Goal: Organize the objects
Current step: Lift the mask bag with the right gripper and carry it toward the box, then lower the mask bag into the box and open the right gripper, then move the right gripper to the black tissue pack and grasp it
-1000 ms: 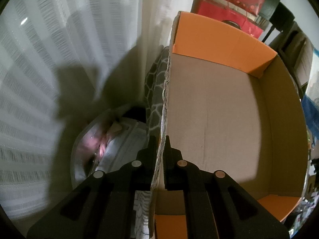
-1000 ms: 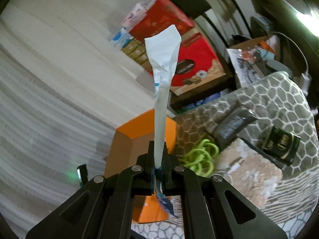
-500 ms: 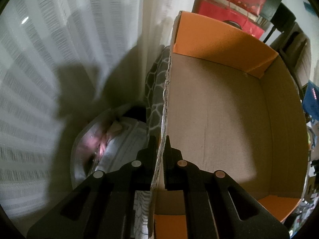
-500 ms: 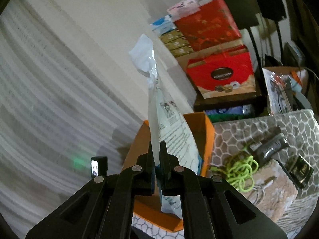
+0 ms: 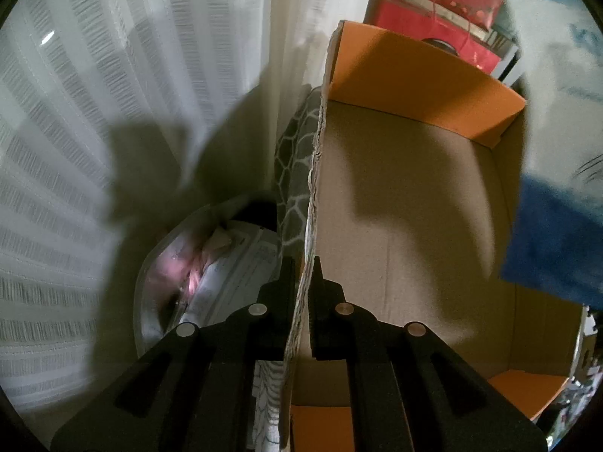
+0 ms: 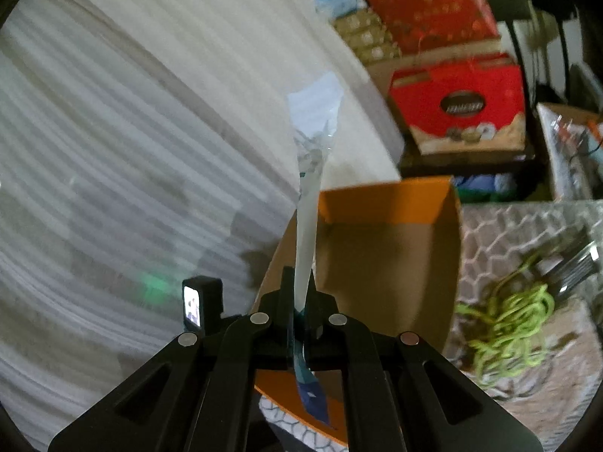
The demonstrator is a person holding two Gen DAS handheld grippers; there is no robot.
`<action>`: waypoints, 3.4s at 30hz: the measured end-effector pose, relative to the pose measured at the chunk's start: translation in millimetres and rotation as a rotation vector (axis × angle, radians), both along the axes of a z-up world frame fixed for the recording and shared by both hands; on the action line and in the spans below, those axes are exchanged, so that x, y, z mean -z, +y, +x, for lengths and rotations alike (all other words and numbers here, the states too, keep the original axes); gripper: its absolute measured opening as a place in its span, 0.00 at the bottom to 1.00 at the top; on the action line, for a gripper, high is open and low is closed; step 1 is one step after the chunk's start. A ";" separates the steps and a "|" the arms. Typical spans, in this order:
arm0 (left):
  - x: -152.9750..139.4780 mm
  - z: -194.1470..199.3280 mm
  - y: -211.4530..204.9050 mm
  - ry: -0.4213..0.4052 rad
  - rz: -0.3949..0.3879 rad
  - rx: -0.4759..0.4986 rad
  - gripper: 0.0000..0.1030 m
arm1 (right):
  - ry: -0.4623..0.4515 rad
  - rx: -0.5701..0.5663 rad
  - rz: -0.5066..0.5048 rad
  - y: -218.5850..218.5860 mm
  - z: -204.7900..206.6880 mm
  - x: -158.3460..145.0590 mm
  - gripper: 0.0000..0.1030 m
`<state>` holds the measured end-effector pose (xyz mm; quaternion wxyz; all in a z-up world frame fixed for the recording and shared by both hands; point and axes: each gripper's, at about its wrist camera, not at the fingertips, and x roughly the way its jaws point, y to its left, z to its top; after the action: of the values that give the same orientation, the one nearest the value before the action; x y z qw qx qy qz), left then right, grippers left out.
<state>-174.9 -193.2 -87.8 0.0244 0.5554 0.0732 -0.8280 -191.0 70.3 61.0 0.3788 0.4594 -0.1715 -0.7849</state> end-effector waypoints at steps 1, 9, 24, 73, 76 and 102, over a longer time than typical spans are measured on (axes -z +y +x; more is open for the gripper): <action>-0.1 -0.1 0.0 0.000 0.000 0.000 0.06 | -0.012 -0.004 0.002 -5.3 -0.8 7.3 0.02; -0.3 0.8 0.5 0.001 0.003 -0.001 0.06 | -0.108 -0.026 0.026 -45.9 -9.5 66.9 0.02; -0.5 1.2 1.2 0.000 0.003 -0.002 0.06 | -0.075 -0.012 0.360 -91.2 -10.9 117.9 0.16; 2.2 -1.5 -1.8 -0.012 -0.019 -0.001 0.07 | 0.115 0.390 0.562 151.3 -3.6 42.9 1.00; 2.2 -1.8 -0.9 -0.012 -0.019 -0.002 0.07 | 0.120 0.424 0.599 162.3 -3.3 46.2 1.00; 2.3 -1.5 -0.7 -0.012 -0.022 0.000 0.08 | -0.035 0.585 0.617 247.9 -9.6 107.3 1.00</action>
<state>-176.5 -194.0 -90.1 0.0310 0.5600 0.0639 -0.8254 -200.6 318.3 -46.3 -0.0183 0.4963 -0.0579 -0.8660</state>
